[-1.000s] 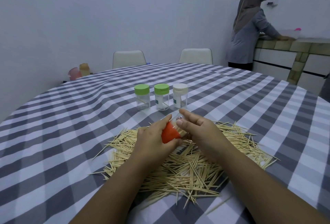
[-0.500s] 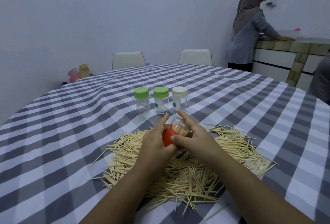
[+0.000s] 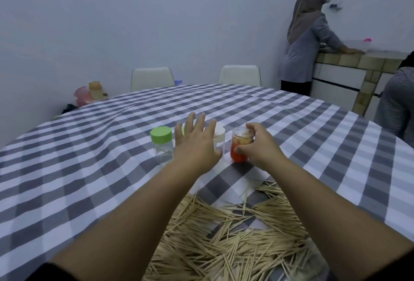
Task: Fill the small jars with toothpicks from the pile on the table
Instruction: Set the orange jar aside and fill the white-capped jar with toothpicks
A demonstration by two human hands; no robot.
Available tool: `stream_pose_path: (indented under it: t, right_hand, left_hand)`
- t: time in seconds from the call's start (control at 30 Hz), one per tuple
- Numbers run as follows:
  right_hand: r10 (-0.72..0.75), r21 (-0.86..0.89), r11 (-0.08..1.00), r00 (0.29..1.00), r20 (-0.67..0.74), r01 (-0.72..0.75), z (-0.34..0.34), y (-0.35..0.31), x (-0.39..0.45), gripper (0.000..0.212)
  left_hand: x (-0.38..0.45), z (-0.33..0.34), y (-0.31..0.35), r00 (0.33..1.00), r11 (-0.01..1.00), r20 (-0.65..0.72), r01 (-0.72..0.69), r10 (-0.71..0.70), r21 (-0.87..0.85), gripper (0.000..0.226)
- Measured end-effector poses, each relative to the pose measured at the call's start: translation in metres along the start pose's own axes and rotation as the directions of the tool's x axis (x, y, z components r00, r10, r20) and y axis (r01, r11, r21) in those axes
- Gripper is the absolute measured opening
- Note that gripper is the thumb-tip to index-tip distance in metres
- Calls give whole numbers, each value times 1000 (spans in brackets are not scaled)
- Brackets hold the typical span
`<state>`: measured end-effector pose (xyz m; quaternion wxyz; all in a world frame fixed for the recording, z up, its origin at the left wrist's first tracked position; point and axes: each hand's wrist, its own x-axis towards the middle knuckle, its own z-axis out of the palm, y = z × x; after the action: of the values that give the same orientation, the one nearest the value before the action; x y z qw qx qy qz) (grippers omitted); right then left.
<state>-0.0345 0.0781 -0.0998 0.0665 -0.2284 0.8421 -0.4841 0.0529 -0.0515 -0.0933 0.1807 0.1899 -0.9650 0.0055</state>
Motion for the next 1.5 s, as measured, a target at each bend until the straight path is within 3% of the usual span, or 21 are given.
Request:
stream_pose_path:
  t: [0.17, 0.43, 0.5, 0.57, 0.63, 0.73, 0.83, 0.9, 1.03, 1.17, 1.33, 1.5]
  right_hand:
    - [-35, -34, 999, 999, -32, 34, 11, 11, 19, 71]
    - [-41, 36, 998, 999, -6, 41, 18, 16, 21, 87]
    - [-73, 38, 996, 990, -119, 79, 16, 17, 8, 75]
    - [-151, 99, 978, 948, -282, 185, 15, 16, -11, 49]
    - [-228, 152, 945, 915, -334, 291, 15, 10, -33, 32]
    - [-329, 128, 930, 936, -128, 345, 17, -2, -60, 40]
    - [-313, -88, 939, 933, 177, 332, 18, -16, -81, 65]
    - [-295, -196, 916, 918, 264, 351, 22, -25, -91, 65]
    - [-218, -306, 905, 940, 264, 295, 34, -33, -104, 59]
    - [-237, -330, 900, 956, 173, 283, 34, -35, -114, 55]
    - [-289, -190, 911, 895, 340, 367, 30, -34, -113, 38]
    - [-253, -24, 953, 839, 481, 301, 18, -30, -114, 46]
  left_hand:
    - [18, 17, 0, 998, 994, -39, -42, 46, 102, 64]
    - [13, 21, 3, 984, 997, -167, -66, 57, -49, 49]
    - [6, 20, 2, 978, 994, -204, -63, 43, -94, 54]
    - [-5, 17, 2, 971, 984, -236, -64, 24, -165, 60]
    - [-19, 12, 2, 968, 960, -248, -90, 22, -265, 66]
    - [-47, 5, -2, 980, 902, -200, -105, 22, -419, 76]
    - [-76, -5, -9, 993, 849, -117, -74, 15, -522, 91]
    - [-92, -7, -14, 995, 843, -100, -72, 22, -533, 99]
    - [-123, 0, -16, 993, 768, -119, -62, -18, -638, 102]
    - [-140, 4, -13, 984, 758, -80, 69, -158, -648, 95]
    - [-148, 17, -15, 989, 713, -27, 87, -147, -695, 37]
    - [-154, 10, -11, 999, 745, 23, 45, -40, -665, 46]
